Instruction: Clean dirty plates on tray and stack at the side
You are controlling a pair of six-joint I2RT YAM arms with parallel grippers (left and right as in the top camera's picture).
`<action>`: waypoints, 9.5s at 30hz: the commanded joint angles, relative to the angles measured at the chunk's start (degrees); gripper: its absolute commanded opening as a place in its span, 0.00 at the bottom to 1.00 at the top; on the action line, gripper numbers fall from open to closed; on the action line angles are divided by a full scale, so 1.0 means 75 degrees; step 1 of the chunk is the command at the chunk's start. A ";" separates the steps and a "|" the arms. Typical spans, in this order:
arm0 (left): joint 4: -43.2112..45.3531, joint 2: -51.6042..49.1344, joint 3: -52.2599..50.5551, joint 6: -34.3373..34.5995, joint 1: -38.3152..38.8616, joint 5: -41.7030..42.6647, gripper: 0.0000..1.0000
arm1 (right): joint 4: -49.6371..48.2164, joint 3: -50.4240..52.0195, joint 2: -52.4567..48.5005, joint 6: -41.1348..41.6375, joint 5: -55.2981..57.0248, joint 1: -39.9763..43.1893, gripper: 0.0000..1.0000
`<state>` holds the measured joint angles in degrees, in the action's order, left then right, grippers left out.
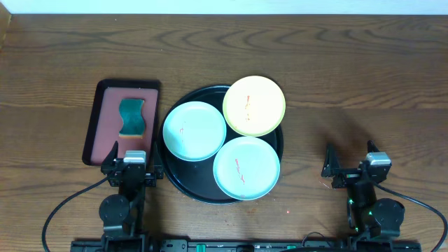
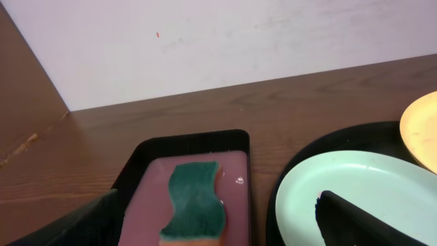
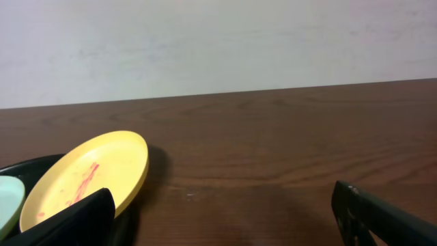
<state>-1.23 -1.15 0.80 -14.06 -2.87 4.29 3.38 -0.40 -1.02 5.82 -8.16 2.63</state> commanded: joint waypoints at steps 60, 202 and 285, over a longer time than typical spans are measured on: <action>-0.0321 -0.0029 -0.0073 -0.0122 0.0023 0.0085 0.90 | 0.0029 0.0012 -0.0017 0.0073 -0.0035 -0.0064 0.99; -0.8201 -1.1782 1.1167 0.2716 -0.0845 -0.1495 0.90 | 0.5744 -1.2088 -1.6294 0.3853 0.0312 -0.5907 0.26; -0.8134 -1.1896 1.1077 0.2719 -0.0845 -0.1463 0.90 | 0.5971 -1.2374 -1.6906 0.3829 0.0455 -0.5776 0.01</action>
<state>-62.35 -89.27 83.48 5.82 -8.99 -6.37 48.95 -93.58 -125.84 33.71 -5.89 -40.66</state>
